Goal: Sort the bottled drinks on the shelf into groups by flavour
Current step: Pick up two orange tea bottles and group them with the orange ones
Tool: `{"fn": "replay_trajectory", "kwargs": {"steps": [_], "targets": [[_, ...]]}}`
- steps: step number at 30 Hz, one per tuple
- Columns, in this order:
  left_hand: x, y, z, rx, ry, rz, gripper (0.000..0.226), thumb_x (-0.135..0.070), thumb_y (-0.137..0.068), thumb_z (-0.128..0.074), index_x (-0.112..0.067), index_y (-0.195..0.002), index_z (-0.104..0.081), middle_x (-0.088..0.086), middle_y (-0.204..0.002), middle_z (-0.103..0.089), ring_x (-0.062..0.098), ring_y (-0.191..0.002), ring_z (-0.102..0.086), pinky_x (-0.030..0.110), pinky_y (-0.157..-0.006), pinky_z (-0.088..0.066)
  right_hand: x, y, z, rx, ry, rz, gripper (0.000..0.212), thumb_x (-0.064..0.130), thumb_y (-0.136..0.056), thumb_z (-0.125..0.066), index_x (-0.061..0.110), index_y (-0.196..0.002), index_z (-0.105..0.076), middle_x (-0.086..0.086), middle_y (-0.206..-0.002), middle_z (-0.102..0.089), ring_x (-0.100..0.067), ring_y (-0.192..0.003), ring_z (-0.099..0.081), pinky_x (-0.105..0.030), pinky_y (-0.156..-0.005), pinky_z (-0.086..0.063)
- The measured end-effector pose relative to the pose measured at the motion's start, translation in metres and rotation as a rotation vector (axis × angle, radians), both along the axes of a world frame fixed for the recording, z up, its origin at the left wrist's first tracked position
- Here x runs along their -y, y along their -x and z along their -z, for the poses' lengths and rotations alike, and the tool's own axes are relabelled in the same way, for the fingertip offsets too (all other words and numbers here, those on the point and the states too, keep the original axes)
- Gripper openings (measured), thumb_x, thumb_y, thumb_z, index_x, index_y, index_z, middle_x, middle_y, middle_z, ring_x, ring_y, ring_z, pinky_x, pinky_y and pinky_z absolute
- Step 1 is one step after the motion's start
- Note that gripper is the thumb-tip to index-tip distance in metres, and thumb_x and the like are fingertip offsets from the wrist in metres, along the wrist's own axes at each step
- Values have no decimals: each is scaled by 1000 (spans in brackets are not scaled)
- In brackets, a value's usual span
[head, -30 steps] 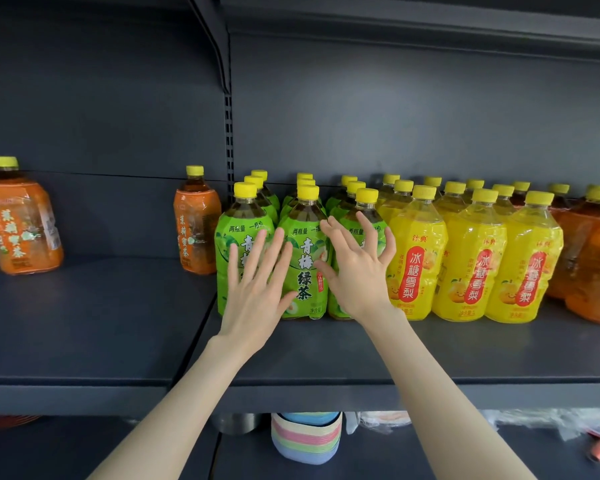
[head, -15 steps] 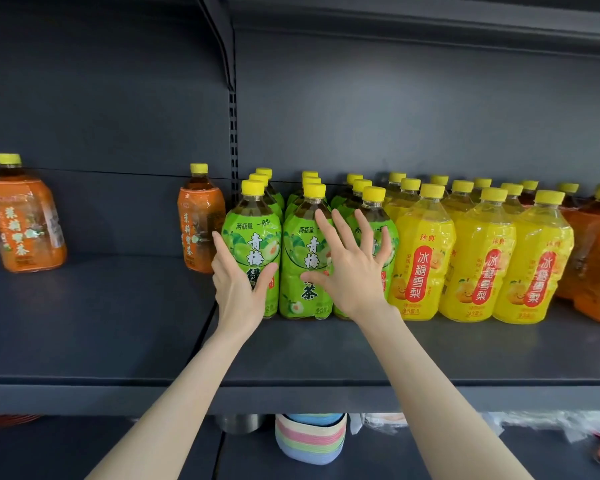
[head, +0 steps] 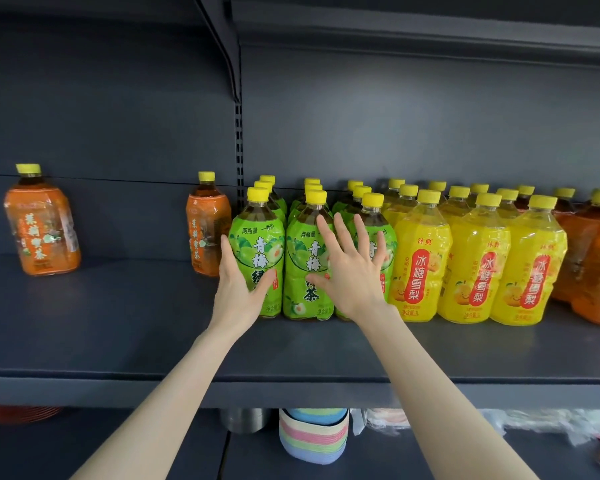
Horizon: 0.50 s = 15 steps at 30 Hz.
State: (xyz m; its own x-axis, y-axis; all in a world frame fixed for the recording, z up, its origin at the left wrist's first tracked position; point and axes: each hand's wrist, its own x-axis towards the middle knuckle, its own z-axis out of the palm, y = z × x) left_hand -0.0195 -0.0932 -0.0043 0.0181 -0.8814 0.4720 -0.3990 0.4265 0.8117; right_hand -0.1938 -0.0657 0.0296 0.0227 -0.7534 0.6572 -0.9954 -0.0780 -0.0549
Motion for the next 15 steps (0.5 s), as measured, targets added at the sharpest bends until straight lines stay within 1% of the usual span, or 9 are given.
{"fn": "replay_trajectory", "kwargs": {"steps": [1, 3, 4, 5, 6, 7, 9, 12, 15], "targets": [[-2, -4, 0, 42, -25, -1, 96, -38, -87, -62, -25, -149, 10, -1, -158, -12, 21, -142, -22, 41, -111, -26, -3, 0, 1, 17, 15, -11, 86, 43, -85, -67, 24, -152, -18, -7, -160, -19, -32, -148, -8, -57, -114, 2], [-12, -26, -7, 91, -24, -87, 86, -39, -88, -61, -25, -151, -3, 2, -151, -34, 25, -133, -39, 46, -107, -36, -8, -14, -5, 21, 151, -95, 66, 29, -80, -74, 13, -138, -48, -14, -146, -45, -36, -135, -40, -58, -109, -22], [-16, -32, -11, 118, -12, -104, 77, -37, -88, -61, -22, -150, -17, 4, -142, -46, 24, -125, -48, 45, -103, -41, -10, -17, -4, 46, 231, -117, 53, 24, -78, -76, 9, -126, -59, -15, -134, -57, -37, -122, -54, -56, -101, -36], [-20, -37, -15, 142, 19, -115, 63, -34, -88, -62, -19, -143, -35, 5, -130, -57, 21, -115, -56, 42, -99, -45, -13, -21, -4, 77, 311, -148, 41, 21, -78, -74, 7, -115, -64, -15, -122, -64, -37, -108, -62, -52, -90, -47], [-26, -40, -19, 162, 48, -119, 47, -31, -89, -62, -16, -132, -51, 4, -116, -66, 16, -102, -62, 38, -95, -49, -16, -24, -5, 107, 372, -188, 30, 20, -79, -70, 6, -106, -67, -14, -112, -68, -35, -96, -66, -46, -79, -52], [-31, -43, -22, 175, 70, -127, 33, -27, -89, -62, -14, -119, -61, 1, -101, -69, 10, -90, -63, 33, -90, -50, -20, -29, -7, 134, 408, -230, 25, 21, -80, -66, 5, -99, -68, -12, -103, -69, -33, -87, -67, -41, -70, -54], [-37, -58, -27, 192, 114, -167, 17, -23, -89, -62, -14, -102, -69, -3, -84, -69, 5, -77, -62, 28, -82, -51, -23, -47, -14, 196, 402, -322, 21, 23, -83, -61, 6, -94, -69, -8, -94, -69, -29, -75, -66, -34, -59, -52], [-32, -97, -33, 187, 142, -209, 10, -21, -89, -61, -16, -93, -70, -3, -79, -69, 6, -77, -64, 29, -77, -52, -20, -87, -26, 258, 348, -398, 23, 24, -85, -57, 8, -95, -69, -5, -95, -69, -26, -73, -66, -27, -58, -47], [-14, -144, -33, 166, 154, -247, 10, -17, -89, -61, -15, -93, -69, 0, -82, -70, 12, -79, -65, 30, -76, -53, -7, -129, -34, 323, 310, -447, 24, 27, -87, -55, 11, -98, -69, -3, -98, -67, -25, -81, -65, -30, -61, -48]]}}
